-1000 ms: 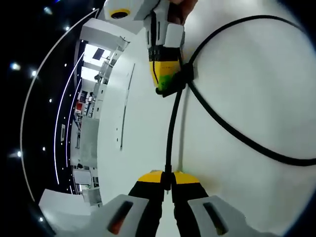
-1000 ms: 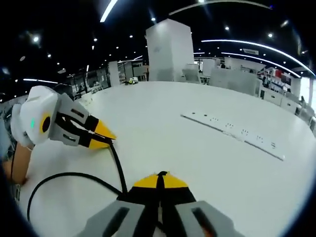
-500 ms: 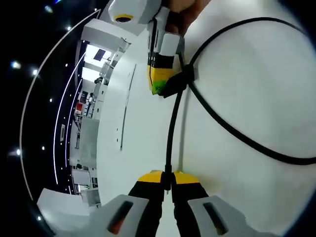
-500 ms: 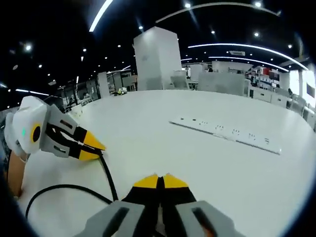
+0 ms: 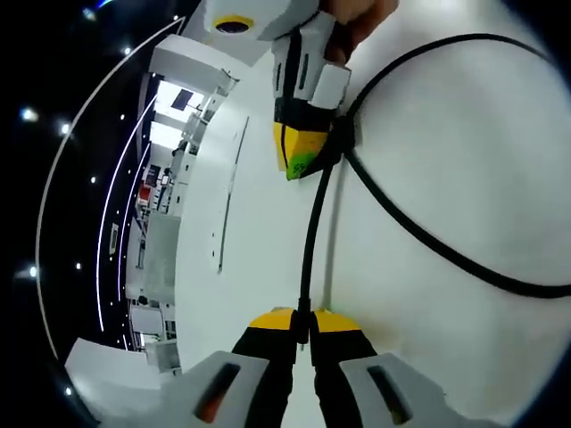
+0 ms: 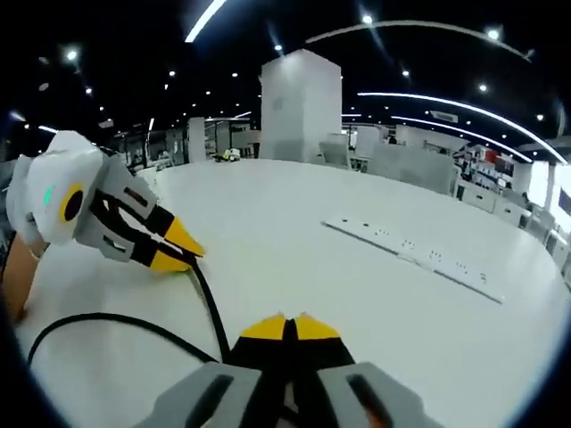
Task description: Find the charging cable on the desk, coil it up and secure with Velcro.
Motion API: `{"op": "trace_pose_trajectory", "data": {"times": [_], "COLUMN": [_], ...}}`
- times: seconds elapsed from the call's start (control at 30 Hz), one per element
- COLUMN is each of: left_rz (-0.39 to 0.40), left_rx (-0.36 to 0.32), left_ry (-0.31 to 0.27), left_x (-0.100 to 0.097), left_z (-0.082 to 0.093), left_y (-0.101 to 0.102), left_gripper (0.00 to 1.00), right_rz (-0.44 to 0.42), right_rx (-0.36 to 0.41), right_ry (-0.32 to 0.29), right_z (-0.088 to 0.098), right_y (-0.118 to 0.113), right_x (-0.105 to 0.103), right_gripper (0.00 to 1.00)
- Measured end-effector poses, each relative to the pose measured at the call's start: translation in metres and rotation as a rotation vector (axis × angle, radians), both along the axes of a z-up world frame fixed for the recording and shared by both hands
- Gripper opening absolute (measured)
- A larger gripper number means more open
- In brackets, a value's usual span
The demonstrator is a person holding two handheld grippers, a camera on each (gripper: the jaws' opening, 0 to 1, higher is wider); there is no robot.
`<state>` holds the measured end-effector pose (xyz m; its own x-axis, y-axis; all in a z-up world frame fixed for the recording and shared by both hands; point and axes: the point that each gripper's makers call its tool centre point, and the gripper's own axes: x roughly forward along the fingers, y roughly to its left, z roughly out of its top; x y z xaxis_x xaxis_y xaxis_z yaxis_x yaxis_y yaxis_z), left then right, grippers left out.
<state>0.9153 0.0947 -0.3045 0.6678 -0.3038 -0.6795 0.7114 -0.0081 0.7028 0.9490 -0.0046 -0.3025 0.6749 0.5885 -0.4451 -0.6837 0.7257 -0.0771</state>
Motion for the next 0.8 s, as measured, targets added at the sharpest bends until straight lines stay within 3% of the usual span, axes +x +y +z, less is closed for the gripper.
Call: {"op": "trace_pose_trajectory", "data": {"times": [0.07,0.17,0.23,0.33,0.43,0.57,0.7,0.8], "left_rz": [-0.004,-0.027,0.008,0.014,0.054,0.03,0.067,0.109], "left_rx": [0.01,0.04,0.048,0.025,-0.042,-0.159,-0.279,-0.451], "left_ry": [-0.005,-0.019,-0.023,-0.052,-0.072,-0.078,-0.084,-0.101], "left_x": [0.0,0.001,0.005,0.007,0.01,0.009,0.011,0.016], "left_z": [0.0,0.0,0.001,0.01,0.022,0.037,0.052,0.072], "left_y": [0.0,0.002,0.006,0.006,0.006,-0.002,-0.004,-0.009], "left_gripper": [0.07,0.07,0.08,0.2,0.3,0.32,0.52,0.62], "right_rz": [-0.037,-0.028,-0.025,-0.057,-0.078,-0.146,-0.162,-0.186], "right_rx": [0.019,0.061,0.064,0.08,0.099,0.1,0.097,0.107], "right_ry": [-0.021,-0.039,-0.06,-0.085,-0.102,-0.109,-0.111,-0.109], "right_z": [0.003,0.012,0.018,0.025,0.032,0.032,0.032,0.033], "right_y": [-0.001,0.0,-0.001,-0.005,-0.009,-0.018,-0.021,-0.025], "right_x": [-0.001,-0.008,-0.01,-0.008,-0.007,-0.003,-0.001,-0.001], "right_gripper": [0.03,0.06,0.08,0.18,0.27,0.36,0.49,0.51]}}
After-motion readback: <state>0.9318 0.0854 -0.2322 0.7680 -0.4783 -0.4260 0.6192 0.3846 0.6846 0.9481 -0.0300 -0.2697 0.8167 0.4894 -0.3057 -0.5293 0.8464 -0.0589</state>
